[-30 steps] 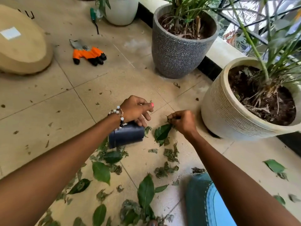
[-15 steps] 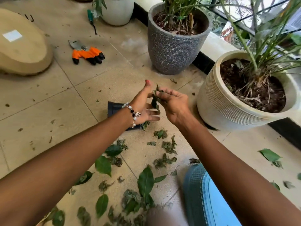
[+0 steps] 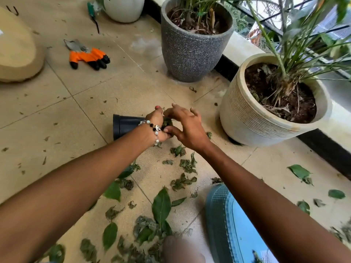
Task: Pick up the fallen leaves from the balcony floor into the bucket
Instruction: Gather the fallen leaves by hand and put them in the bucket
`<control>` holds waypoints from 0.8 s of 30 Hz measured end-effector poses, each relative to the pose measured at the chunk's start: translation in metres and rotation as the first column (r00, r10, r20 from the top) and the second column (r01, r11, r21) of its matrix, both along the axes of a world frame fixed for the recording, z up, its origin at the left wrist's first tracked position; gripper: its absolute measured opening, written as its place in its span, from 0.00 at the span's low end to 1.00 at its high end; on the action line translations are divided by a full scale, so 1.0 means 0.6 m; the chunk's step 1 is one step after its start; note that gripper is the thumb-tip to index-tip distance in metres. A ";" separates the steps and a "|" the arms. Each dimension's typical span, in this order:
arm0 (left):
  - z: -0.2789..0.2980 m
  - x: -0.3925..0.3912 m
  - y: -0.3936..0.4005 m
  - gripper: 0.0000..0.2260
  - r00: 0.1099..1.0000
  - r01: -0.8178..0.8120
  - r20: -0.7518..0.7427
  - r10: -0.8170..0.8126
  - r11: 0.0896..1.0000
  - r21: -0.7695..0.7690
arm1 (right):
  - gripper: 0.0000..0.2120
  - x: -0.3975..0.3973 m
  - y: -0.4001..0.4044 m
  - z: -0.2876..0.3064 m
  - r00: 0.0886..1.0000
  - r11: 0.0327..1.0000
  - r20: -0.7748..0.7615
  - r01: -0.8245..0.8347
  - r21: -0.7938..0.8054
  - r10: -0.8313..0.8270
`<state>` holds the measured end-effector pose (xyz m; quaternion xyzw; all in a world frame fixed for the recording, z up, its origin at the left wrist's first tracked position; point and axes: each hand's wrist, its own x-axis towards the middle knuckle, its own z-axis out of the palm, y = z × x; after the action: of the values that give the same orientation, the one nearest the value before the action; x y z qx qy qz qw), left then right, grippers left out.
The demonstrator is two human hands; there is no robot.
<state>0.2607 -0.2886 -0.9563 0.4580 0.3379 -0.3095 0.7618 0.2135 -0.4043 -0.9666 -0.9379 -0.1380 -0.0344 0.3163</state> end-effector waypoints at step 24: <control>-0.021 0.051 0.095 0.22 0.838 -0.086 0.544 -0.050 0.971 0.222 | 0.30 0.005 0.071 -0.166 0.940 0.868 -0.339 -0.137 -0.477 -0.038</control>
<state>0.2914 -0.2313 -0.9692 0.6115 0.1456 -0.1164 0.7689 0.2163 -0.3619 -1.0663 -0.9753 -0.1102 0.1712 0.0858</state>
